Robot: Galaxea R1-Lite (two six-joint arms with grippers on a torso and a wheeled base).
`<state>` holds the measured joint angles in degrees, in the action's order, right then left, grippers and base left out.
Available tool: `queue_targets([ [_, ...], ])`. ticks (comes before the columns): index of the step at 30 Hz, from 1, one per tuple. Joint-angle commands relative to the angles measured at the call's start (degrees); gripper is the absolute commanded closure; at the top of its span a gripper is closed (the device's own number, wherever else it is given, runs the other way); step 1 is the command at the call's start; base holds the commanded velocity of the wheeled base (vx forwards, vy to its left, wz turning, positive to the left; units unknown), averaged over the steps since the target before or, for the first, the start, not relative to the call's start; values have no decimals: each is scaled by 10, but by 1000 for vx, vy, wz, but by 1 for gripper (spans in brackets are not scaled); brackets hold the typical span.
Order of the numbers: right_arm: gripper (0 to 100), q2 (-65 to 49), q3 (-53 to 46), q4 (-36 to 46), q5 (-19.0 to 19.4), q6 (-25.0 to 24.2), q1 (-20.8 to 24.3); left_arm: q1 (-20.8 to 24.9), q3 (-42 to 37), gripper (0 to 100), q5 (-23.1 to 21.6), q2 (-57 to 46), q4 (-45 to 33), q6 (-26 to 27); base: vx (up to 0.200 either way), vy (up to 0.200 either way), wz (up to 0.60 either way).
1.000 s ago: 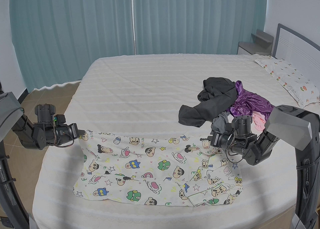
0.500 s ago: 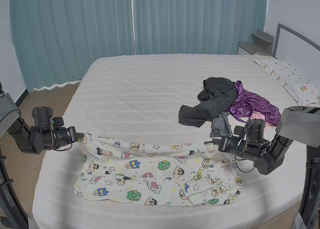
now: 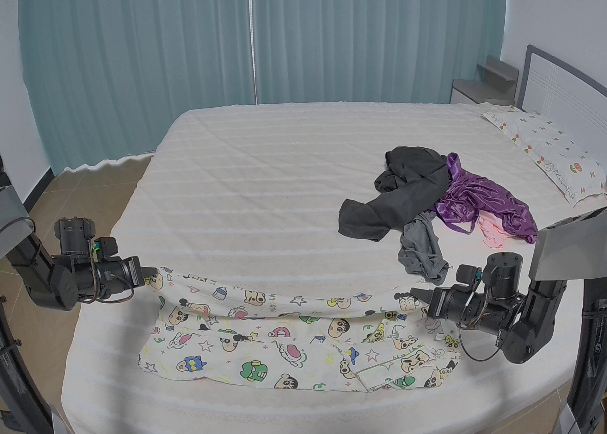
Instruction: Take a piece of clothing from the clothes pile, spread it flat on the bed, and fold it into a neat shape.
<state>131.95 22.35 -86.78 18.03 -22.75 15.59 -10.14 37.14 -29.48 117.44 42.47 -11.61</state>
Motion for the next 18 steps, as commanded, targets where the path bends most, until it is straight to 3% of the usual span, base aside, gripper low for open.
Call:
queue_targets([
  [1,100,58,-33,-28,1,17,1,-11,-24,100,-8,5,4,13,0,0,0],
  [12,100,81,-63,-32,2,39,1,-41,-61,100,-35,59,5,90,0,0,0],
  [18,100,88,-66,-32,1,39,-1,-42,-62,100,-34,98,19,104,0,0,0],
])
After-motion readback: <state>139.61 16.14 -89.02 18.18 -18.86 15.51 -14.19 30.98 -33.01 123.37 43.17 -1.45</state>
